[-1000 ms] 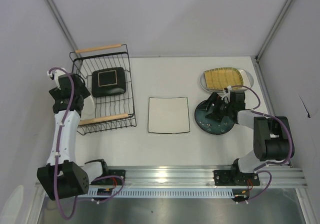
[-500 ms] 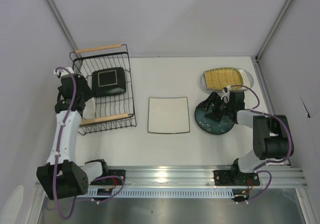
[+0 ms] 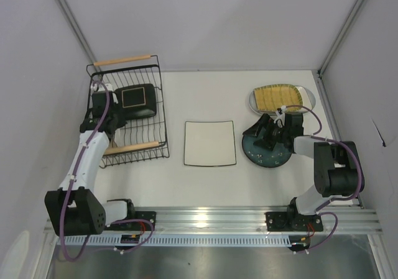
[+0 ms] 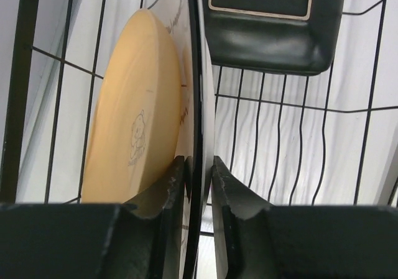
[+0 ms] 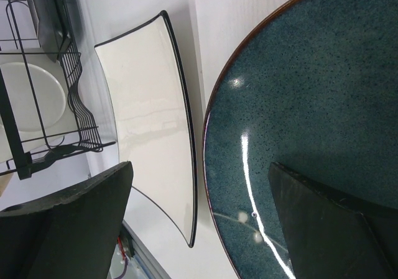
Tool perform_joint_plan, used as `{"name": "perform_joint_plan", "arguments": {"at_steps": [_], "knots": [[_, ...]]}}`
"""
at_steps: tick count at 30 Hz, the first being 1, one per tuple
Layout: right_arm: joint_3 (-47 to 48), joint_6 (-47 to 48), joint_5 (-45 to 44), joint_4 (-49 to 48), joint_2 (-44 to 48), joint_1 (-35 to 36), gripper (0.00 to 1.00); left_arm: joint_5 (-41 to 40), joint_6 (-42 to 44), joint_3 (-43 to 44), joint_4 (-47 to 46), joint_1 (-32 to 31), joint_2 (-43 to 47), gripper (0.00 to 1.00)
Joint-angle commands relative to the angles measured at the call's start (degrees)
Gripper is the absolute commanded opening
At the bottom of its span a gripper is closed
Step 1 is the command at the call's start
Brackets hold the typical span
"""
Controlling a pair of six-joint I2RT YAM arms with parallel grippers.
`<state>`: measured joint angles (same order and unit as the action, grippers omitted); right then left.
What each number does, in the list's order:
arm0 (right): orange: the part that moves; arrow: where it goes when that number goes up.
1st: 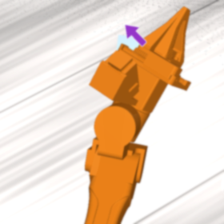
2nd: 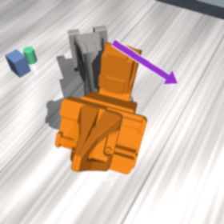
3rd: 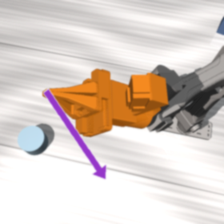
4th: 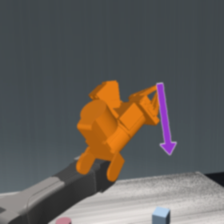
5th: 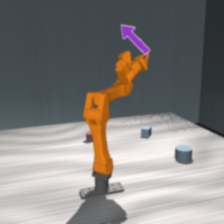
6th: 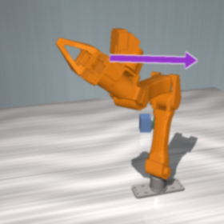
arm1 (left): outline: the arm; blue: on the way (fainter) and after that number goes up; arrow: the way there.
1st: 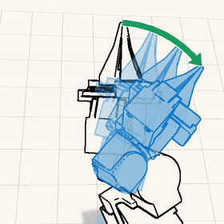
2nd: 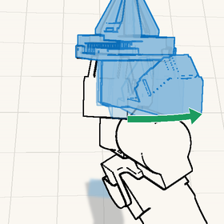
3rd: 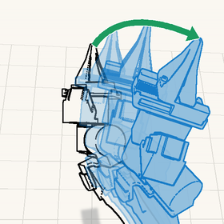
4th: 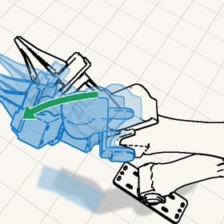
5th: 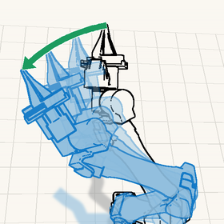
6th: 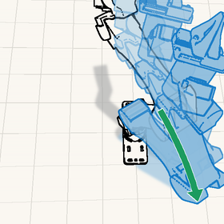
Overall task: Unload the plates from the dish rack
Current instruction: Grab a plate with the left arm
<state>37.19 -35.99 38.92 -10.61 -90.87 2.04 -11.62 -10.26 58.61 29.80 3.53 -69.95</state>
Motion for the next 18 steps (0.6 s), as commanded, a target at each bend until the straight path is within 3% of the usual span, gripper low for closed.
{"name": "perform_joint_plan", "arguments": {"at_steps": [1,8,11,18], "knots": [[0.25,0.92,-1.83,2.17,-2.03,0.77,1.0,-1.65,2.0,-0.25,1.93,-0.36,-1.85,0.23],[0.34,0.92,-1.91,2.61,-1.86,0.68,1.0,-3.76,2.61,0.1,3.51,-3.0,-6.94,0.26],[0.51,1.18,-2.26,3.23,-1.77,0.77,1.0,-4.2,2.53,-0.08,3.68,-4.93,-7.92,0.0],[0.95,1.88,-3.41,4.81,-1.33,0.86,1.0,-1.49,1.13,2.21,5.17,-5.9,-2.3,0.0]]}}
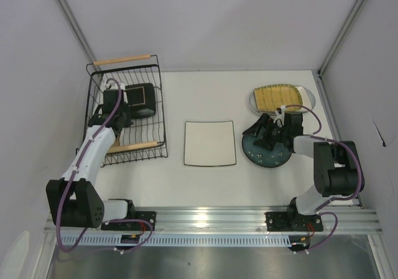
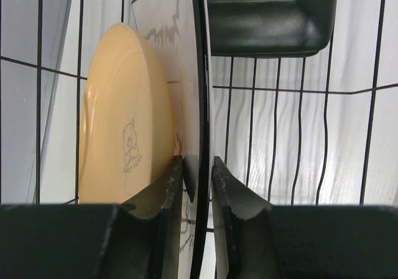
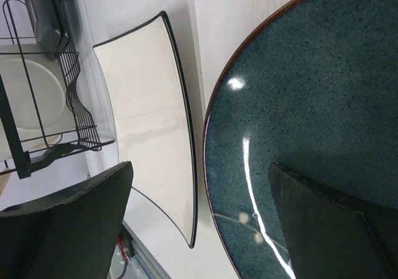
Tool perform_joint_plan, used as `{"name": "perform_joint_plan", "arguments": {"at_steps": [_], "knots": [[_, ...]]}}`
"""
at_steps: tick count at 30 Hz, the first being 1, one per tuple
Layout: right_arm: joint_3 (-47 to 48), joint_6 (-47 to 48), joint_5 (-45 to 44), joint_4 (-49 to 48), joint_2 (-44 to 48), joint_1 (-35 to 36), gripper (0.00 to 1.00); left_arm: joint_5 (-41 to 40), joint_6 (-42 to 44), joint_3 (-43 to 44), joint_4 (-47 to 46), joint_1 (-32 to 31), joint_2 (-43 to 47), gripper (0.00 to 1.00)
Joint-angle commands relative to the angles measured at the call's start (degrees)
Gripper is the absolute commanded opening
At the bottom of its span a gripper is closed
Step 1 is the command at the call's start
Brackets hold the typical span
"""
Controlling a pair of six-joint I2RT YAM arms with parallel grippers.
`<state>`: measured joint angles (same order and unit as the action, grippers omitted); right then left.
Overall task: Unload the plates from the dish rack
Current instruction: Grab a plate with the left arm
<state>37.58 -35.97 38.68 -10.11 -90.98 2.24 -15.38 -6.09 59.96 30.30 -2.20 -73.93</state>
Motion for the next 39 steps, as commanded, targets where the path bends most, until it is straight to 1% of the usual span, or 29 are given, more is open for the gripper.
{"name": "perform_joint_plan", "arguments": {"at_steps": [1,3,7,11,13,25,29,32,35,37,39], "knots": [[0.65,1.95,-3.34,4.57,-1.13,0.83,1.0,3.67,-3.4,1.99,4.94,-0.44,3.51,0.0],[0.74,2.04,-3.78,5.1,-0.95,0.83,1.0,5.61,-4.37,3.22,5.73,-1.23,5.19,0.0],[1.17,2.22,-4.49,6.15,-0.16,1.27,1.0,11.93,-6.04,5.6,7.13,-2.11,8.01,0.0],[1.44,2.65,-5.45,7.64,0.8,1.45,1.0,16.76,-7.88,5.6,7.22,-2.72,10.64,0.0],[1.53,2.83,-5.63,8.0,1.07,1.54,1.0,17.92,-8.32,5.95,6.87,-2.73,11.26,0.0],[2.05,3.01,-6.95,9.49,2.12,2.24,1.0,20.21,-9.73,12.63,7.58,-2.9,13.55,0.0],[2.05,3.01,-7.12,9.67,2.39,2.33,1.0,19.33,-9.82,14.73,7.57,-2.81,13.73,0.0],[2.06,2.92,-7.21,9.84,2.39,2.33,1.0,20.56,-10.7,15.97,6.44,-2.9,14.08,0.0],[2.41,3.09,-7.21,9.85,2.47,2.33,1.0,20.91,-11.58,19.13,5.99,-3.08,13.73,0.0],[2.76,3.01,-7.3,9.85,2.65,2.33,1.0,20.91,-11.58,22.73,5.99,-4.04,12.68,0.0],[3.02,3.01,-7.39,9.85,2.74,2.42,1.0,20.21,-11.14,26.59,6.08,-6.4,10.92,0.0]]}}
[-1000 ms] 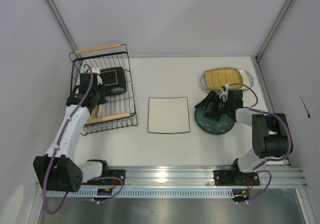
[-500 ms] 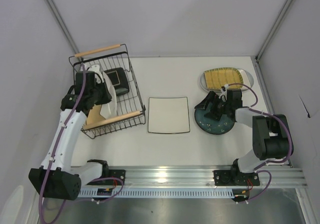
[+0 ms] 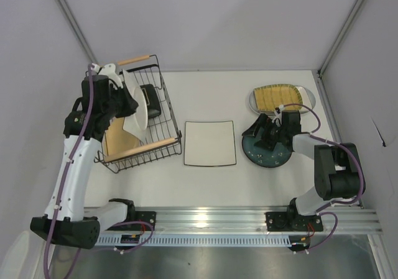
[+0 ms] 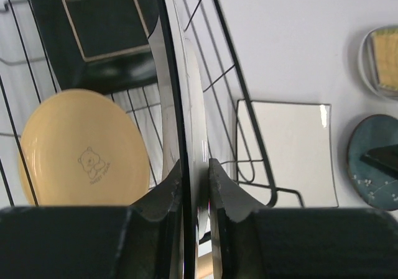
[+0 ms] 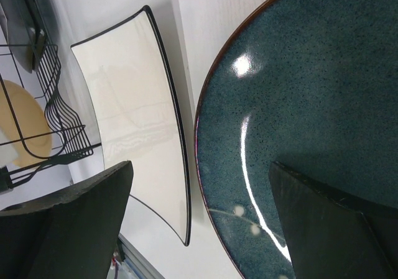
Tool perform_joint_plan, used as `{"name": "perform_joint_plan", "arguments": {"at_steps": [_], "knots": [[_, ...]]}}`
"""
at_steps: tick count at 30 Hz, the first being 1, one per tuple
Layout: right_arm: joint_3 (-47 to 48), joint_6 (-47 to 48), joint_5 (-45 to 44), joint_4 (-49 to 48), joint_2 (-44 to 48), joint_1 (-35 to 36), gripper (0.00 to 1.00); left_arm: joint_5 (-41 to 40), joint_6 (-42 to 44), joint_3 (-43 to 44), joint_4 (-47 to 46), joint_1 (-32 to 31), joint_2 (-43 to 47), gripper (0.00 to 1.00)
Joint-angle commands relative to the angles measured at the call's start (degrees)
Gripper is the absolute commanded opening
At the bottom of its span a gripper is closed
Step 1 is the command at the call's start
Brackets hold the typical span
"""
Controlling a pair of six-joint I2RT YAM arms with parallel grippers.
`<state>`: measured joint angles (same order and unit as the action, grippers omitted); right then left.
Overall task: Unload the plates from the dish rack
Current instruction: Grab a plate with the left arm
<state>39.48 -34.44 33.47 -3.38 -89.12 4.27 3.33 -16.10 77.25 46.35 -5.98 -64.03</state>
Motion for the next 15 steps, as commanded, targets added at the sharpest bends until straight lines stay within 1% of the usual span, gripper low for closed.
{"name": "perform_joint_plan", "arguments": {"at_steps": [1,2,3,7,8,9,11,12,13,15], "knots": [[1.38,1.48,-2.27,3.03,1.31,0.3,1.0,0.28,-1.04,10.45,-10.05,-3.59,0.4,0.0],[1.56,1.48,-2.36,4.77,1.49,0.38,1.0,-0.43,-0.78,11.85,-10.14,-4.73,-0.3,0.0],[1.73,1.56,-2.53,4.96,1.67,0.39,1.0,-1.13,-0.52,14.48,-10.14,-7.09,-1.7,0.0],[2.96,1.83,-2.71,6.45,2.46,0.3,1.0,-3.16,0.98,22.48,-9.35,-12.38,-6.89,0.0],[3.23,1.74,-2.71,6.71,2.9,0.3,1.0,-5.25,1.15,25.55,-9.17,-13.52,-7.85,0.0],[3.67,1.83,-2.89,7.24,3.07,0.21,1.0,-5.61,1.68,27.06,-9.0,-15.97,-10.21,0.0],[4.02,1.65,-3.15,7.68,3.78,0.3,1.0,-6.41,2.38,30.31,-8.03,-18.71,-12.77,0.0],[4.11,1.74,-3.59,8.29,4.82,0.21,1.0,-6.5,3.08,33.2,-7.85,-21.24,-13.92,0.0],[4.2,1.74,-3.85,8.47,5.27,0.12,1.0,-6.32,3.44,34.36,-8.11,-22.31,-15.93,0.0],[4.02,1.83,-4.29,9.17,6.76,-0.4,1.0,-6.23,3.79,37.07,-8.81,-24.42,-17.26,0.0]]}}
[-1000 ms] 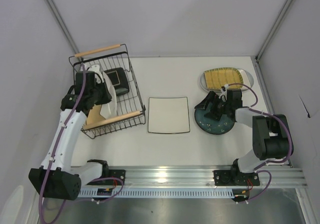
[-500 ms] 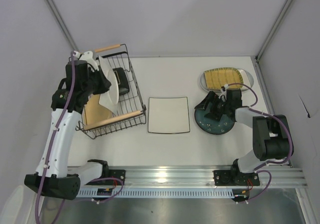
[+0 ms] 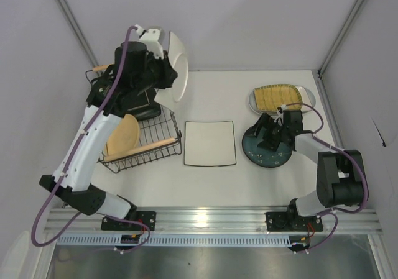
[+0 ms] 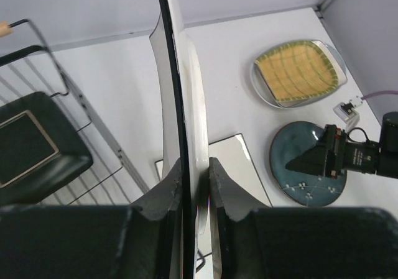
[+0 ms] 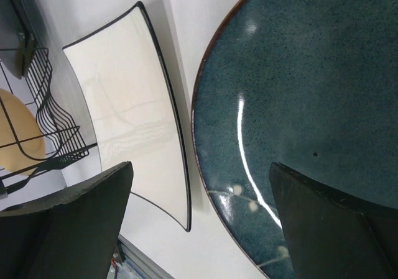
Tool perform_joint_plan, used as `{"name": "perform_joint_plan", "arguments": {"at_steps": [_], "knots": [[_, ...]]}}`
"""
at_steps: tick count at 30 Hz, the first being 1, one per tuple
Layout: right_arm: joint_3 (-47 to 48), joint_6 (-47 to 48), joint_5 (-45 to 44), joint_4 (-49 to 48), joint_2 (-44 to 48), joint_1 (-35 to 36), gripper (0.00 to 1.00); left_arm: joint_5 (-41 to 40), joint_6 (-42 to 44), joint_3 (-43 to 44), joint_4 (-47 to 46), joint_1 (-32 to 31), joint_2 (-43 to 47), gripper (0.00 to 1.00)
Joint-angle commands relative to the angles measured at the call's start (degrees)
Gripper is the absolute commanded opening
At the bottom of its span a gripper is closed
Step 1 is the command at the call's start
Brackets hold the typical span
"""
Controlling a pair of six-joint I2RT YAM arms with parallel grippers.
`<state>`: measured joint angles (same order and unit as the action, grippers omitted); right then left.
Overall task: Unload the plates from the dish rack
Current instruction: Place the plate on the table
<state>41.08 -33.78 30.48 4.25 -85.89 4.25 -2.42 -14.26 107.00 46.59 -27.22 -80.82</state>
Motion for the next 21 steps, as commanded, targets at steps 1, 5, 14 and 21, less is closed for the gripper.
{"name": "perform_joint_plan", "arguments": {"at_steps": [1,5,14,21], "knots": [[2.34,1.17,-1.3,1.72,3.97,-0.56,1.0,-0.49,1.96,8.13,-9.41,-4.67,-1.53,0.0],[1.99,1.17,-1.65,2.6,5.9,-1.87,1.0,1.97,0.64,13.04,-9.76,-7.05,-4.95,0.0],[0.32,-1.29,-5.43,4.71,11.17,-7.76,1.0,-8.17,1.86,13.34,-4.93,-17.94,-13.49,0.0],[0.93,-0.85,-5.26,7.35,14.17,-11.98,1.0,-26.2,4.24,6.91,-5.19,-26.99,-18.67,0.0]]}}
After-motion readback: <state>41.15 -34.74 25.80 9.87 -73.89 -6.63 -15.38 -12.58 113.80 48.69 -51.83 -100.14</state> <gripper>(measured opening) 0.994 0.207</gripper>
